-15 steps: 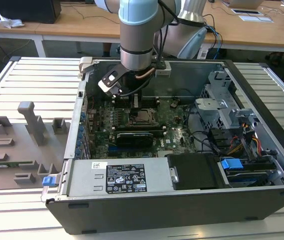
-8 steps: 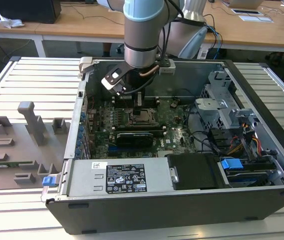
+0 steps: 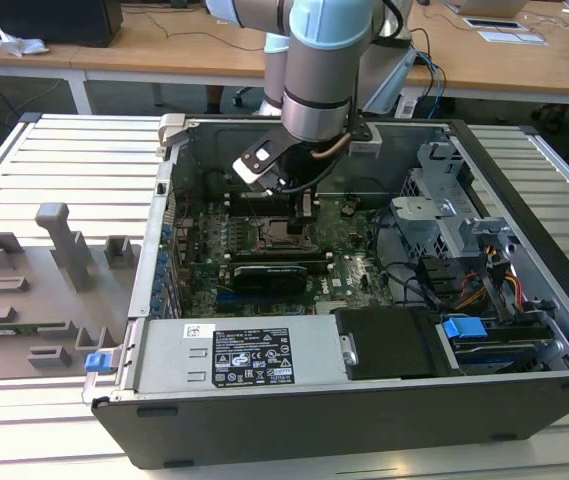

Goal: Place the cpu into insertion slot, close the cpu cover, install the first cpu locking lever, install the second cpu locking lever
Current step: 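Close the cpu cover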

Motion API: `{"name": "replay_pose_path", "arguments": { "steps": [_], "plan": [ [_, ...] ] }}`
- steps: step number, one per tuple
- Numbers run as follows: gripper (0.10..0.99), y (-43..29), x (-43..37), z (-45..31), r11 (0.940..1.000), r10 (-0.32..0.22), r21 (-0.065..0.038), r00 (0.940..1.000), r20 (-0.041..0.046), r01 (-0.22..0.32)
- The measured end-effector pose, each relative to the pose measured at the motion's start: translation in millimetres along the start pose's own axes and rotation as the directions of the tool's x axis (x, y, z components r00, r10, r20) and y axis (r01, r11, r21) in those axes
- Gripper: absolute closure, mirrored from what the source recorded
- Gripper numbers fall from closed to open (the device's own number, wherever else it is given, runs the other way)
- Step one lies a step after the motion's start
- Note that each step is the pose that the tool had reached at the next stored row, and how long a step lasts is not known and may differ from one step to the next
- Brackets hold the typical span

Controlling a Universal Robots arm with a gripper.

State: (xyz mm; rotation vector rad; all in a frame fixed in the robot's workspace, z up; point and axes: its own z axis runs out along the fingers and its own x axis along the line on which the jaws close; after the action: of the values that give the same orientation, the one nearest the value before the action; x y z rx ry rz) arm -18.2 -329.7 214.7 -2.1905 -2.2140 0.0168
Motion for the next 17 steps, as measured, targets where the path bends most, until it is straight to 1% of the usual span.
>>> {"name": "replay_pose_path", "arguments": {
  "steps": [1, 4, 7, 17],
  "plan": [
    [0.980, 0.6, 0.0, -1.4, 1.0000, 0.000, 0.000, 1.0000, -0.0002, 0.000],
    [0.980, 0.3, 0.2, -14.5, 1.0000, 0.000, 0.000, 1.0000, -0.0003, 0.000],
    [0.980, 0.1, 0.3, -21.8, 1.0000, 0.000, 0.000, 1.0000, -0.0002, 0.000],
    [0.980, -0.4, 0.5, -40.3, 1.0000, 0.000, 0.000, 1.0000, -0.0003, 0.000]
  ]
}}
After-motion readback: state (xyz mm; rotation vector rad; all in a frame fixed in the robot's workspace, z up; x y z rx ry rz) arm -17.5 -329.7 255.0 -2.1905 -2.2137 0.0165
